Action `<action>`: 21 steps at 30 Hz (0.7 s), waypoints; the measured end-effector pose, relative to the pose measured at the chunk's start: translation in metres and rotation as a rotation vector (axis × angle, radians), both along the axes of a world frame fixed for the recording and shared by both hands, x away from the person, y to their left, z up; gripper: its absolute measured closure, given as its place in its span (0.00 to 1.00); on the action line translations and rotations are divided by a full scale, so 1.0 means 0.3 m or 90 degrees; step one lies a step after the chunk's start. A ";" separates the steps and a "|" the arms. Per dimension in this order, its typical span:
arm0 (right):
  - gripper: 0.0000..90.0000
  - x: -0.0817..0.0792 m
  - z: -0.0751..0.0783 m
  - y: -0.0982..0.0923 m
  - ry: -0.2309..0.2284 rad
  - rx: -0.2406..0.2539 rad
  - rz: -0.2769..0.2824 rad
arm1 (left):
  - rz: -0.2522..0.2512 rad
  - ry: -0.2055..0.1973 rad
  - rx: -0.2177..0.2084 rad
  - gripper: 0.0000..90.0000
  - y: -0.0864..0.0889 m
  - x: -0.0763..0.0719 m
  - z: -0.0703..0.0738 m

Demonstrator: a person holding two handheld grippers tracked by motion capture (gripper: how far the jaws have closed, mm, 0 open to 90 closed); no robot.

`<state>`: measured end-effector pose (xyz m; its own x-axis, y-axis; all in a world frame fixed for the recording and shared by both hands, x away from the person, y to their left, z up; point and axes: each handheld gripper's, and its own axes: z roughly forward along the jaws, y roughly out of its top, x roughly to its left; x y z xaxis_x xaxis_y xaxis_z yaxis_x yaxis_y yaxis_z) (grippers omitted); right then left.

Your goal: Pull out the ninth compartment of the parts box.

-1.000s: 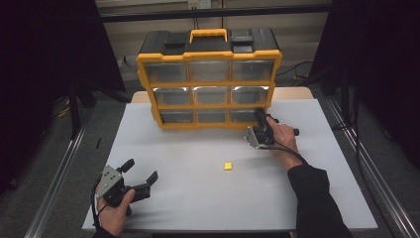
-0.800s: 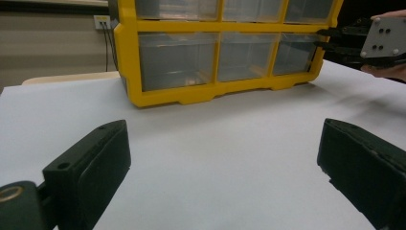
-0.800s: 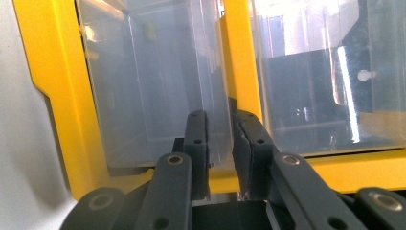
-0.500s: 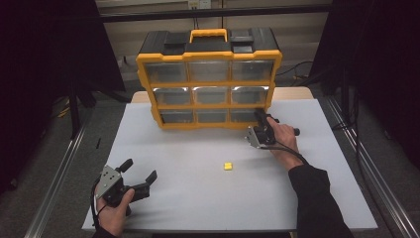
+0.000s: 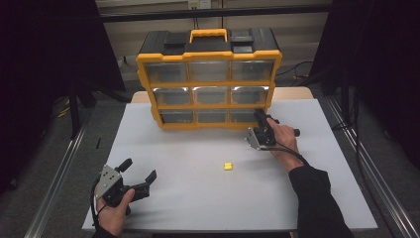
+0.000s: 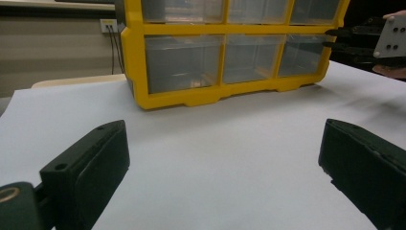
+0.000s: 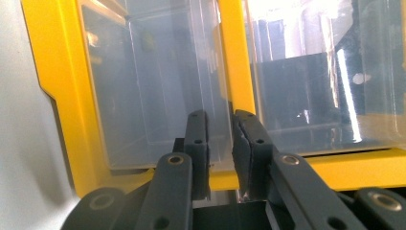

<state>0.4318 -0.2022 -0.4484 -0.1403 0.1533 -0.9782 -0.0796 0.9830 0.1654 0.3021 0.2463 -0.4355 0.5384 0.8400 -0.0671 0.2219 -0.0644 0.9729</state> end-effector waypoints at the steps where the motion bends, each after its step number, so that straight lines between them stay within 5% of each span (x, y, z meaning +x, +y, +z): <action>1: 0.86 -0.001 -0.003 0.001 0.002 0.006 -0.004 | 0.000 -0.003 0.001 0.04 0.000 0.000 0.000; 21: 0.86 0.000 -0.005 -0.001 -0.004 0.004 -0.005 | 0.001 -0.008 0.004 0.04 -0.004 -0.004 0.002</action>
<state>0.4318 -0.2025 -0.4499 -0.1335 0.1605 -0.9780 -0.0725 0.9826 0.1712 0.3009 0.2452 -0.4348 0.5383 0.8410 -0.0549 0.2103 -0.0709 0.9751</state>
